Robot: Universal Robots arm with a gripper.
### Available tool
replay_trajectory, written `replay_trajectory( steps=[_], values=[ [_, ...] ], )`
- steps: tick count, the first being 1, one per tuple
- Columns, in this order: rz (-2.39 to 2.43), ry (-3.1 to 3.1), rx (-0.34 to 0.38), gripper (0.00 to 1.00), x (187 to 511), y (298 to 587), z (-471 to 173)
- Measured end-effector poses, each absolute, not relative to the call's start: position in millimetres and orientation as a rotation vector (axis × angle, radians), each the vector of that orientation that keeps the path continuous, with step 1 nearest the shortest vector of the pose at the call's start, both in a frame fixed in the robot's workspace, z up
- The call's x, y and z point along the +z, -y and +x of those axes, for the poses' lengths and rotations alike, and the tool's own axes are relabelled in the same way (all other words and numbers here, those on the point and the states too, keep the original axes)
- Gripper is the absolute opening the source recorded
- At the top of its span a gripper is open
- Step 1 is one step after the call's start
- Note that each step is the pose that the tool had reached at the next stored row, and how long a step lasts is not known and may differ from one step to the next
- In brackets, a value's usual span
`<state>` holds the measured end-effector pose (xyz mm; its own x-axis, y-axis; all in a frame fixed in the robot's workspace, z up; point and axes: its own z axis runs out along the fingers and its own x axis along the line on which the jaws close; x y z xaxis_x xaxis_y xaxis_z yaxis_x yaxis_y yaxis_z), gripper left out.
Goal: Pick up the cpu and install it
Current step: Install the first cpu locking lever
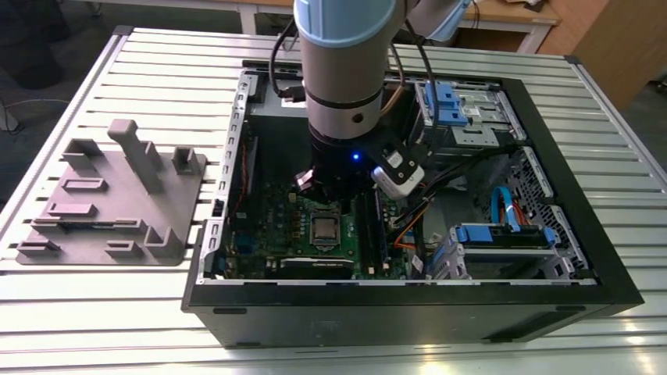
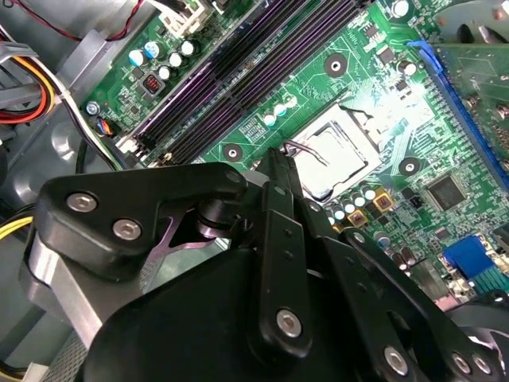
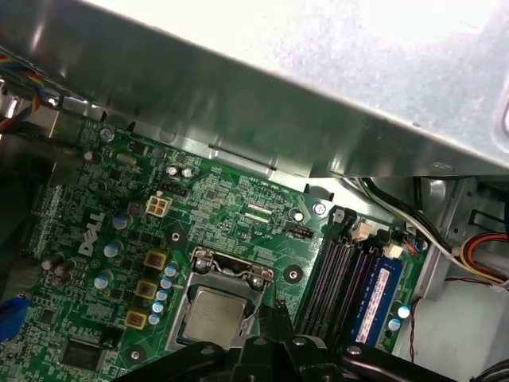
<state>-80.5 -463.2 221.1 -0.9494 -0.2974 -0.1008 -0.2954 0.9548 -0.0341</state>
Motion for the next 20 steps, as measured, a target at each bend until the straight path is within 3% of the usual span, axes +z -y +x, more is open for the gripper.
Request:
replay_trajectory(
  steps=[20],
  values=[
    [-0.456,-3.002,-0.028,0.11,218.5,464.8,-80.4]
  ],
)
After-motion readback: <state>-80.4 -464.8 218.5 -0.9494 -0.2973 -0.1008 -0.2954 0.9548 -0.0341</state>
